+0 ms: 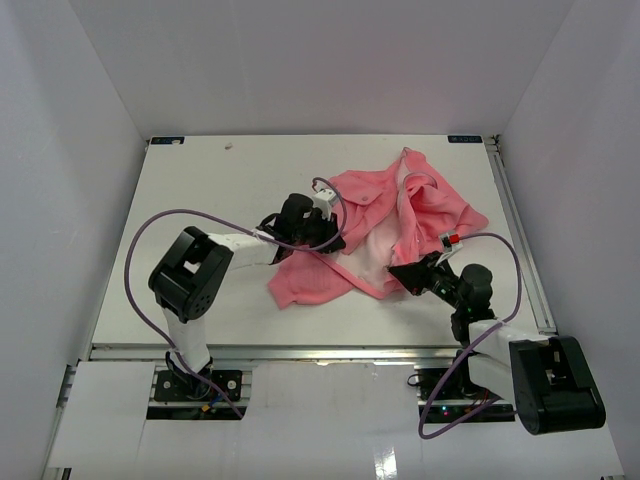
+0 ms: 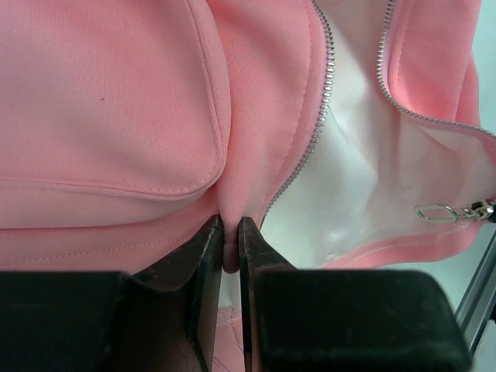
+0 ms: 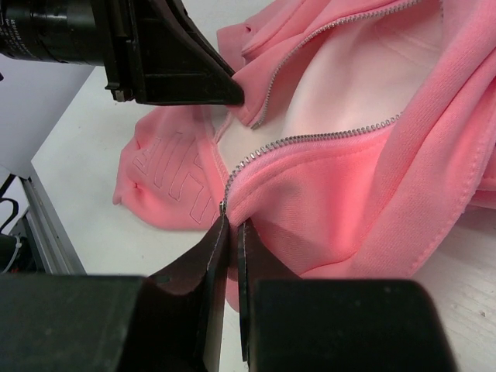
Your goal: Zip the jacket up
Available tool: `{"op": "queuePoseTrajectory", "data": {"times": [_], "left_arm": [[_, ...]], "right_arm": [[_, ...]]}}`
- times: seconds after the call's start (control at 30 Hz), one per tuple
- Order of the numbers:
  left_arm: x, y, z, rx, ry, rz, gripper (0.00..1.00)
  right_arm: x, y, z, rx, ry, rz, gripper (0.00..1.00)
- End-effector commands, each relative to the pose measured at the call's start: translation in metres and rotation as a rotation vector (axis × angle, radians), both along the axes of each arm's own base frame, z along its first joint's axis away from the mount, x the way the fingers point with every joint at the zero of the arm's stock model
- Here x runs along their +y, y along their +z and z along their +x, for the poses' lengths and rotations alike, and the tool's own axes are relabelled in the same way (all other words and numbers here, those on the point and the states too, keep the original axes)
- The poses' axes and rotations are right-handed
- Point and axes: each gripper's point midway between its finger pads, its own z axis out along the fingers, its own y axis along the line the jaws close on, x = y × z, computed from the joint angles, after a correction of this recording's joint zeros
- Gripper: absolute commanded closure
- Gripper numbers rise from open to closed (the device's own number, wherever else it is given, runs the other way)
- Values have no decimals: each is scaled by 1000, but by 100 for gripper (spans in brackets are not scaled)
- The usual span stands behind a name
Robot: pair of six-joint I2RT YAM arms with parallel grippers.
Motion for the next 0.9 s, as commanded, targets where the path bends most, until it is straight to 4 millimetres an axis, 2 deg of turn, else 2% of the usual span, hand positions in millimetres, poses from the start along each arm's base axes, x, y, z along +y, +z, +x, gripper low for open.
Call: {"op": "queuePoseTrajectory", "data": {"times": [0.0, 0.1, 0.23, 0.37, 0.47, 0.73, 0.8, 0.87], "left_arm": [[-14, 24, -1, -21, -79, -46, 59], [-11, 26, 0, -21, -83, -3, 49], [-3, 29, 4, -39, -59, 47, 46], [5, 49, 11, -104, -19, 97, 44], [2, 57, 7, -128, -40, 135, 43], [-20, 35, 0, -150, -101, 232, 44], [-25, 33, 5, -163, -92, 250, 44], [-24, 21, 8, -148, -83, 277, 44]], "right_arm": [[0, 6, 6, -42, -6, -7, 92], [2, 6, 5, -38, 6, -8, 92], [3, 5, 4, -35, 15, -9, 92], [4, 6, 4, -32, 16, -11, 92], [3, 5, 3, -35, 16, -14, 92], [2, 5, 3, -36, 12, -23, 92], [2, 5, 2, -35, 11, -25, 92], [1, 5, 1, -37, 4, -26, 92]]}}
